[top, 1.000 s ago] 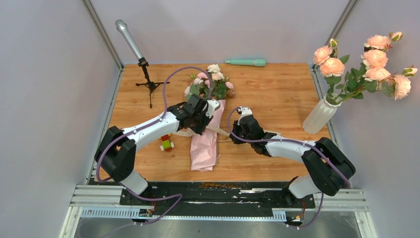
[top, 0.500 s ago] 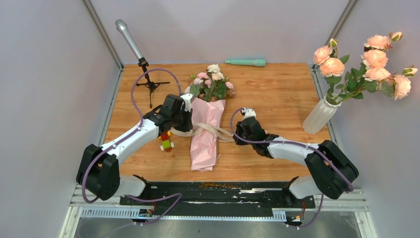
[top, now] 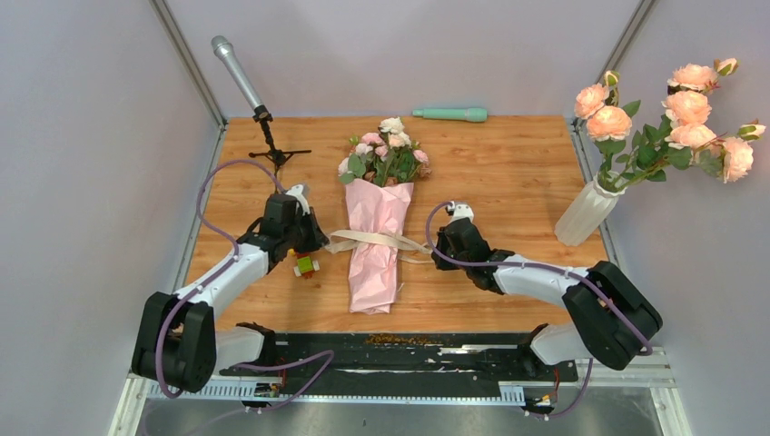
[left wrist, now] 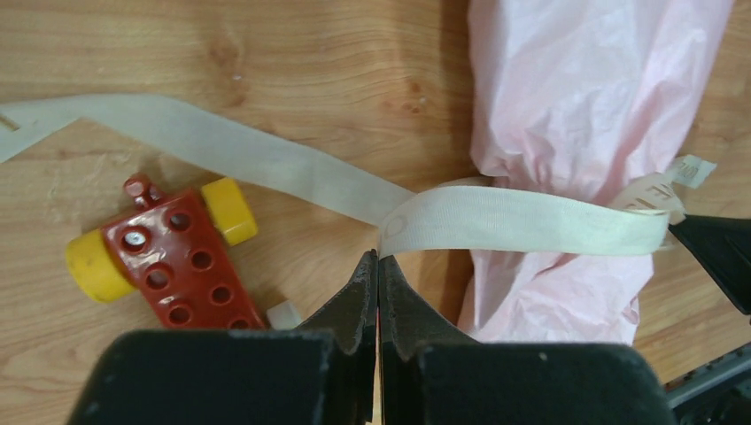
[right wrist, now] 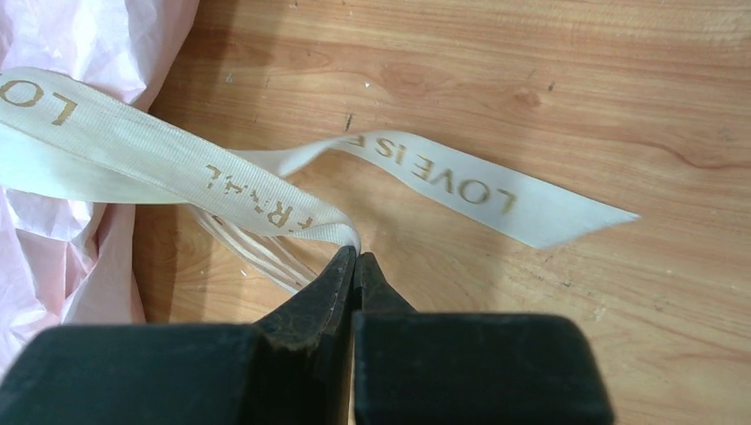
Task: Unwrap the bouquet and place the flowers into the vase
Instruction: Untie the ribbon from the wrapping paper.
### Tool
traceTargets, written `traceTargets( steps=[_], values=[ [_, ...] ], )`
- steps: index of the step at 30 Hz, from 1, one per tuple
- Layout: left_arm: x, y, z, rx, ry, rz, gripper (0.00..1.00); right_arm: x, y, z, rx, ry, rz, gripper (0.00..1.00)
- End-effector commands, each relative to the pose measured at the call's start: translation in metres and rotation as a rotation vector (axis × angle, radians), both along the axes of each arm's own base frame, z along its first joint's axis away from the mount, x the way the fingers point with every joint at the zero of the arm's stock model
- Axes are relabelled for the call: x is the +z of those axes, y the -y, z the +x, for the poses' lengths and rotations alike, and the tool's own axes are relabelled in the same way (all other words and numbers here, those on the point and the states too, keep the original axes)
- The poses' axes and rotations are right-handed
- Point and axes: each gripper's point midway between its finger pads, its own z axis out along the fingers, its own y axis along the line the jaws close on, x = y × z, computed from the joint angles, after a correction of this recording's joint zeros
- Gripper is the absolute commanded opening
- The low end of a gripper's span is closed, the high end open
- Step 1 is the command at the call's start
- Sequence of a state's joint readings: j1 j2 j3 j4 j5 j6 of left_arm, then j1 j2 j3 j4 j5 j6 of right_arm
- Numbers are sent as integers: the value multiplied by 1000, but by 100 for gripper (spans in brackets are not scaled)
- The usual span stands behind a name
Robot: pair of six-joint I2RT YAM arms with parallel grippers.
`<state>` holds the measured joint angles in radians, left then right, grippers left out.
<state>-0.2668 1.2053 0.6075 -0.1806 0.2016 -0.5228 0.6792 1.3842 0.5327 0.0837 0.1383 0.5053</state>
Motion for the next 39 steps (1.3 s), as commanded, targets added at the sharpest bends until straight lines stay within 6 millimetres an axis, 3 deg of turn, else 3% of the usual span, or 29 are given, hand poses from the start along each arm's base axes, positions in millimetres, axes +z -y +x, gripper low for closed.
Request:
traceTargets(
  steps=[1,4,9,14,18,28,39],
  values=[
    [9,-6,10,72,60,-66,0,9,4,3,-34,28,20,0],
    [8,-14,9,93,67,-45,4,11,5,2,-26,36,18,5],
    [21,-19,6,78,84,-3,61,28,6,1,0,76,23,34],
    [52,-11,3,32,161,42,78,42,8,0,24,107,9,48],
    [70,19,-3,-132,242,130,81,48,10,-1,33,112,5,53],
    [63,107,-9,-446,334,240,81,50,9,-8,37,97,29,55],
    [40,120,10,-460,319,365,85,46,11,-9,35,87,17,57]
  ],
)
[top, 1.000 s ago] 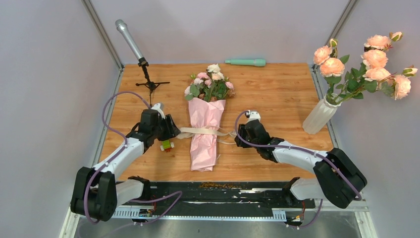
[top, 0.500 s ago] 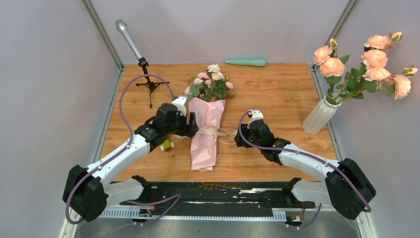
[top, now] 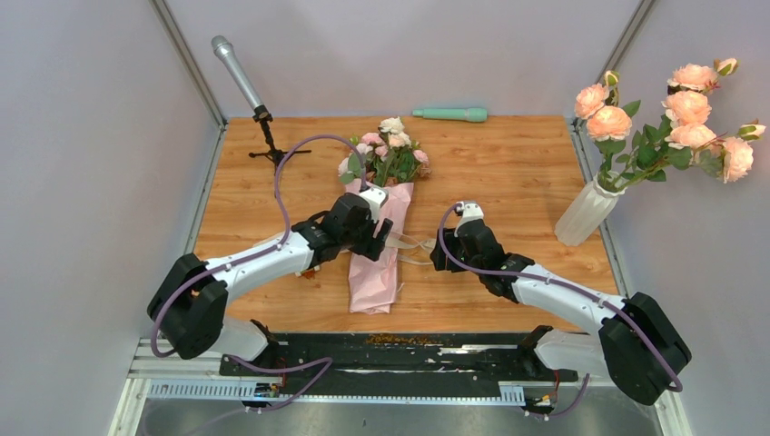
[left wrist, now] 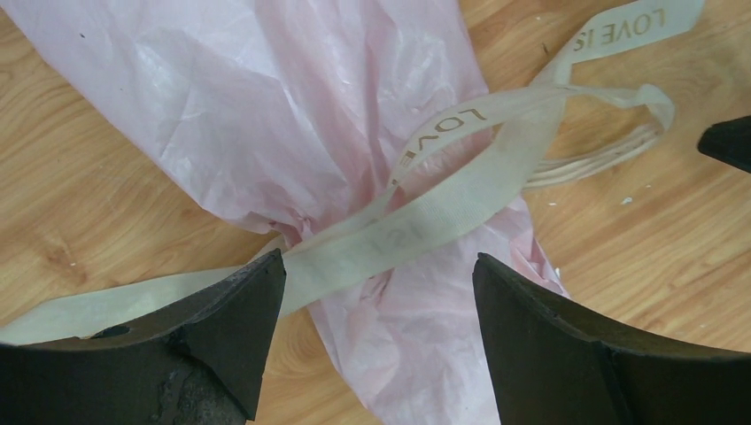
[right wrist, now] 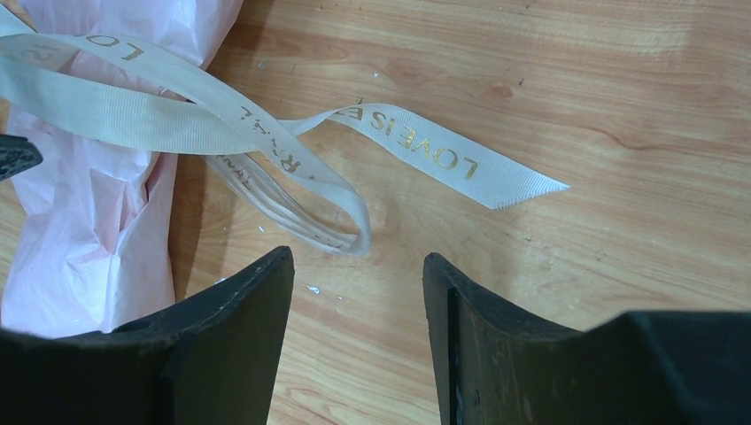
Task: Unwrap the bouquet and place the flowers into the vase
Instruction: Untie the ribbon from the wrapping paper.
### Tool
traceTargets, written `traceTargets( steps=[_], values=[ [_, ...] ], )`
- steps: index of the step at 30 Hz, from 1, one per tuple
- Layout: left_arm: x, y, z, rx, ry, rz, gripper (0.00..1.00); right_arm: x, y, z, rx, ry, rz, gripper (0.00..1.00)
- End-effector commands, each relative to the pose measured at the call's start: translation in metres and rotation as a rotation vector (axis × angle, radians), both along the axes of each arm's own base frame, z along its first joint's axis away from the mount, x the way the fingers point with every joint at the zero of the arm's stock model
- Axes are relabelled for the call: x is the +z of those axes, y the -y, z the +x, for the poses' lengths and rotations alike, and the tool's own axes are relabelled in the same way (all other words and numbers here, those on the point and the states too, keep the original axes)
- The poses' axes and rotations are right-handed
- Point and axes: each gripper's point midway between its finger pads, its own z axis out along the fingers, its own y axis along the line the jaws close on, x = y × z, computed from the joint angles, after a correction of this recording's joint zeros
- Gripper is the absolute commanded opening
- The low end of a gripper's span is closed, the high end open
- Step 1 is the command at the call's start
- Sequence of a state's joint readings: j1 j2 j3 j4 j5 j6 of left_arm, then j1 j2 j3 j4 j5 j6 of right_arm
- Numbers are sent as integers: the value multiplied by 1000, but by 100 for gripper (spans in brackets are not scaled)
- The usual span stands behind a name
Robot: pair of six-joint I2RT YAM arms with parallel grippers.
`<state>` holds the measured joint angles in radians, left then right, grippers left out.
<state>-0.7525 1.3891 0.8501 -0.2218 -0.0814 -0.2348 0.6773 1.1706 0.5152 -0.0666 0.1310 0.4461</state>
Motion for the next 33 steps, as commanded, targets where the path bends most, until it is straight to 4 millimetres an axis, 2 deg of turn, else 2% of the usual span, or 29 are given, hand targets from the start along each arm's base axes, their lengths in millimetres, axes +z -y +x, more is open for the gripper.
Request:
traceTargets(
  steps=[1,8,10,13,18,30,33],
  values=[
    [18,8,22,-2,98,11,85,11,-4,8,-5,31,23,57],
    [12,8,32,28,96,40,83,8,-5,8,-4,20,15,57],
    [12,11,33,25,95,29,79,8,-5,8,-5,22,17,57],
    [10,13,33,26,81,34,69,8,-4,8,-5,21,12,57],
    [2,9,28,38,52,40,59,7,-4,8,-6,20,10,57],
    [-9,-3,17,76,17,50,54,6,-4,8,-8,15,10,57],
    [-12,-6,14,80,5,59,48,6,-4,8,-8,15,11,57]
  ],
)
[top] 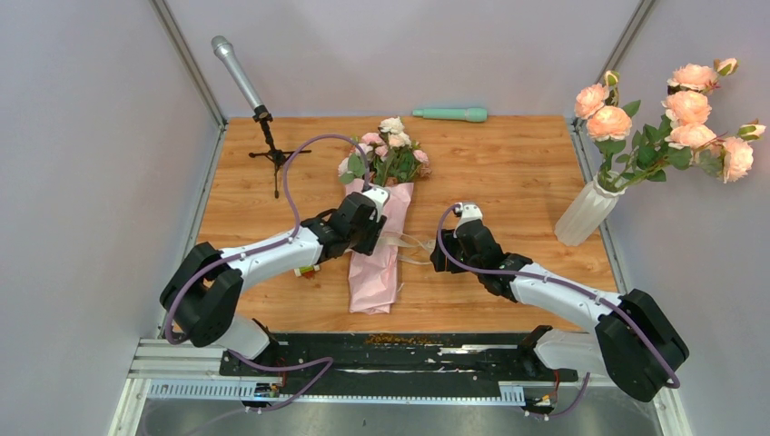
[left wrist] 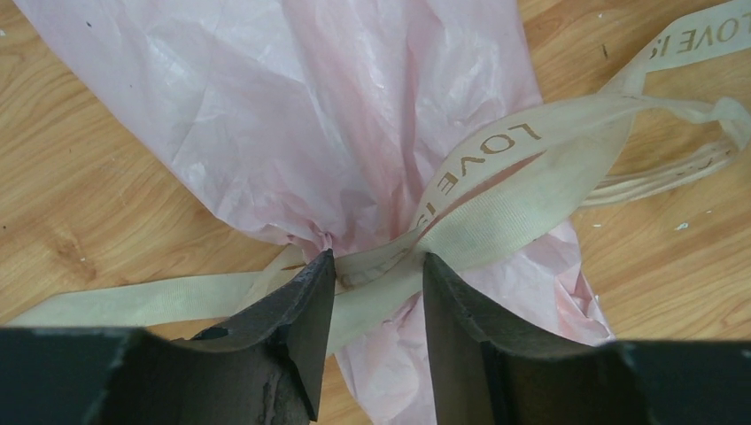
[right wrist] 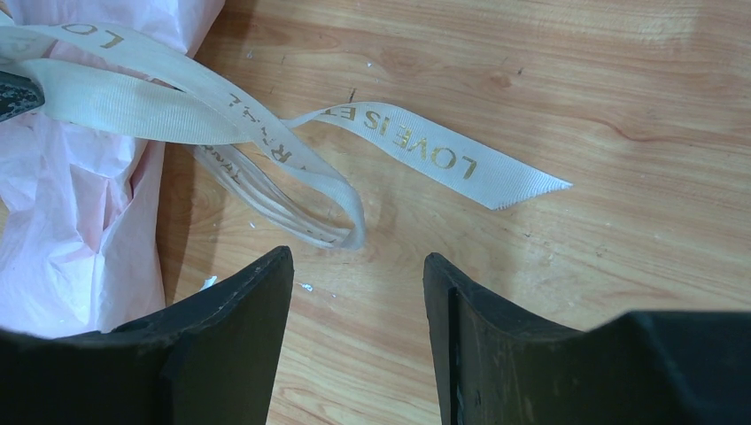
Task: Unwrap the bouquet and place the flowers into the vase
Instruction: Untie the ribbon from the wrapping paper.
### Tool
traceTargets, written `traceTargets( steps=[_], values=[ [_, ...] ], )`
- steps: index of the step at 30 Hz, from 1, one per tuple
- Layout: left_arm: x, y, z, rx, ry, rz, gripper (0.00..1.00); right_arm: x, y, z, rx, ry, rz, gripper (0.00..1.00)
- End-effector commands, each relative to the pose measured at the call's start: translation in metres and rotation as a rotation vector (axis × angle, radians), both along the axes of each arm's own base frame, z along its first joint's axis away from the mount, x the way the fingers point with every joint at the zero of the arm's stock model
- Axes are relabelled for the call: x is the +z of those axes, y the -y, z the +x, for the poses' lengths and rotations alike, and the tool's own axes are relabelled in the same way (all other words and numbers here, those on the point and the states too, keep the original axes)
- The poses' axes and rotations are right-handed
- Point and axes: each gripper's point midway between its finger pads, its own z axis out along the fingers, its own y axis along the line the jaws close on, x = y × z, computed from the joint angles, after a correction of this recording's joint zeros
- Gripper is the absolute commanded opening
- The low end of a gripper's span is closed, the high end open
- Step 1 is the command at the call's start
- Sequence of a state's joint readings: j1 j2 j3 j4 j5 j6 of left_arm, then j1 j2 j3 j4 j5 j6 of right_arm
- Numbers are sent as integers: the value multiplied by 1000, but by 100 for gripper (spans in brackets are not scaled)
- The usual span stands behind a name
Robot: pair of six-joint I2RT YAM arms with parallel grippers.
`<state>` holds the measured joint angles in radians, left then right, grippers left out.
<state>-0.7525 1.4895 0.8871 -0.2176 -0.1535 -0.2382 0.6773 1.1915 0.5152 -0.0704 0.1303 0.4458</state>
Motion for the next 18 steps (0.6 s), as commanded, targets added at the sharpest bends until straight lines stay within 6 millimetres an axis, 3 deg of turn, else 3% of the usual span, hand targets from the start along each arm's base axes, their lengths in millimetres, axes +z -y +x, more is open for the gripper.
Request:
traceTargets(
  steps=[1,14,18],
  values=[
    [8,-2,-1,29,14,-20,48,13,-5,9,-9,34,26,57],
    [12,-16,-9,54,17,0,37,12,-4,9,-13,32,28,57],
    [9,-19,-13,60,9,0,43,13,-5,9,-12,32,32,57]
  ],
)
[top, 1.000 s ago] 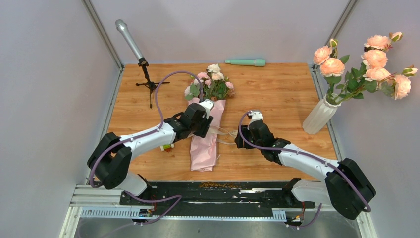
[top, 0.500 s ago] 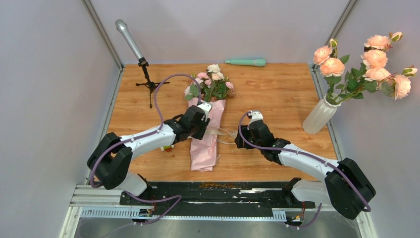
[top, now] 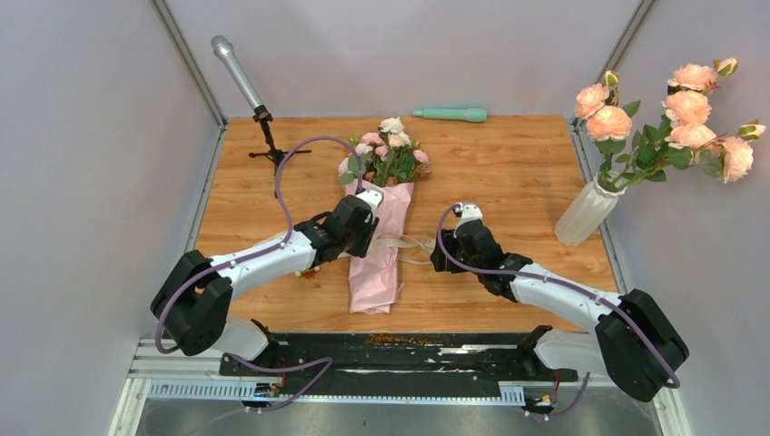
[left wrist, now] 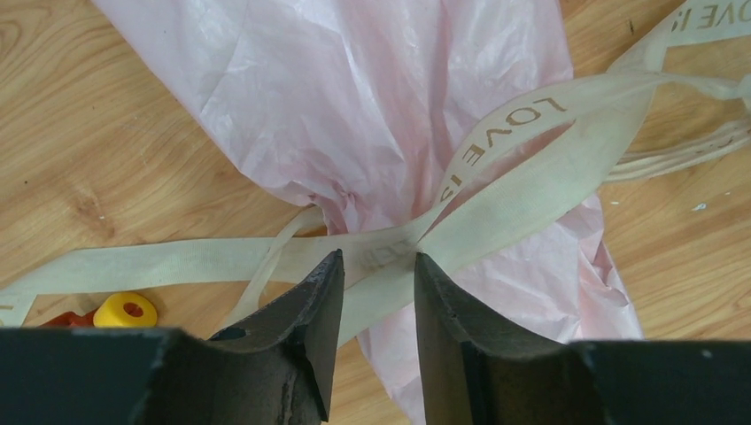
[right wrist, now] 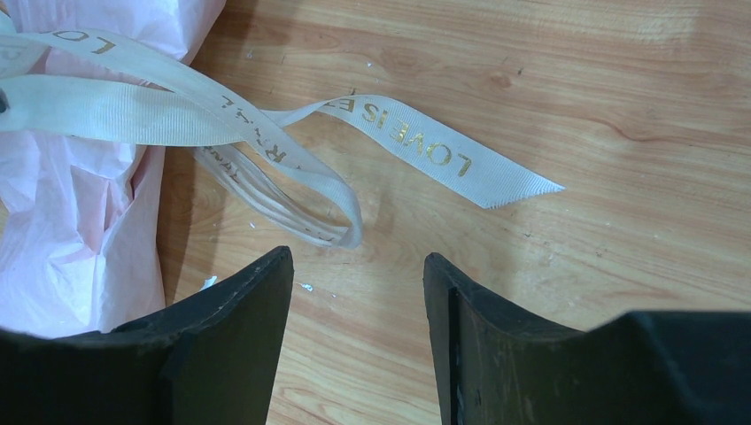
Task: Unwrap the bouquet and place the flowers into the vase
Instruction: Untie the ribbon from the wrapping paper.
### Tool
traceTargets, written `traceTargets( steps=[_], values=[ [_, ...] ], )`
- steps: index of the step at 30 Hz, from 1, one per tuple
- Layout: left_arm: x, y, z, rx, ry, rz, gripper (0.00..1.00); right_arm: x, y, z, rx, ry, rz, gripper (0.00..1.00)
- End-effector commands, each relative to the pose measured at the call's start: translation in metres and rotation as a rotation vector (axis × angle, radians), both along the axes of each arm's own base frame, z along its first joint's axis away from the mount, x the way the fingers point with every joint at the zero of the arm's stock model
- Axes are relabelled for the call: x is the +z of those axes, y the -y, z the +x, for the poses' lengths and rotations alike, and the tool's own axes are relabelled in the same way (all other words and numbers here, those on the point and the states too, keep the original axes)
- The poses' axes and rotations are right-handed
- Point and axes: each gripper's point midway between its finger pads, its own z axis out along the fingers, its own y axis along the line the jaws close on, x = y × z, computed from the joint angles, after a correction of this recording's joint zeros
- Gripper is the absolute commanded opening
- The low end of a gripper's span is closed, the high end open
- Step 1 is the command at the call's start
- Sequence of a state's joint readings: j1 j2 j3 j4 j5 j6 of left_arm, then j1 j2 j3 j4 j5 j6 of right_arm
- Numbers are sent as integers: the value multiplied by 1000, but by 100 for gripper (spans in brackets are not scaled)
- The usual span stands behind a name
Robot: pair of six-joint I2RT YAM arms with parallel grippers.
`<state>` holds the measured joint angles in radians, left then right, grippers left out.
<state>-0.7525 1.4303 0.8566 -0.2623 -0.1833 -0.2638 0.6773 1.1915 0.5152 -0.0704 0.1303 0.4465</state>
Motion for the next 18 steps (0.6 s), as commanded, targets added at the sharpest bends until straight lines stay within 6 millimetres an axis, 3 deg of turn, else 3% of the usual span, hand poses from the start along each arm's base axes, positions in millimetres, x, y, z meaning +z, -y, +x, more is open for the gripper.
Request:
traceTargets(
  steps=[1,9,18],
  values=[
    [4,-5,-5,22,10,-12,45,13,-5,9,-10,32,31,57],
    [3,-7,-13,24,0,-43,50,13,-6,9,-11,30,34,57],
    [-3,-6,-17,17,-21,-47,27,12,-5,8,-13,28,34,57]
  ],
)
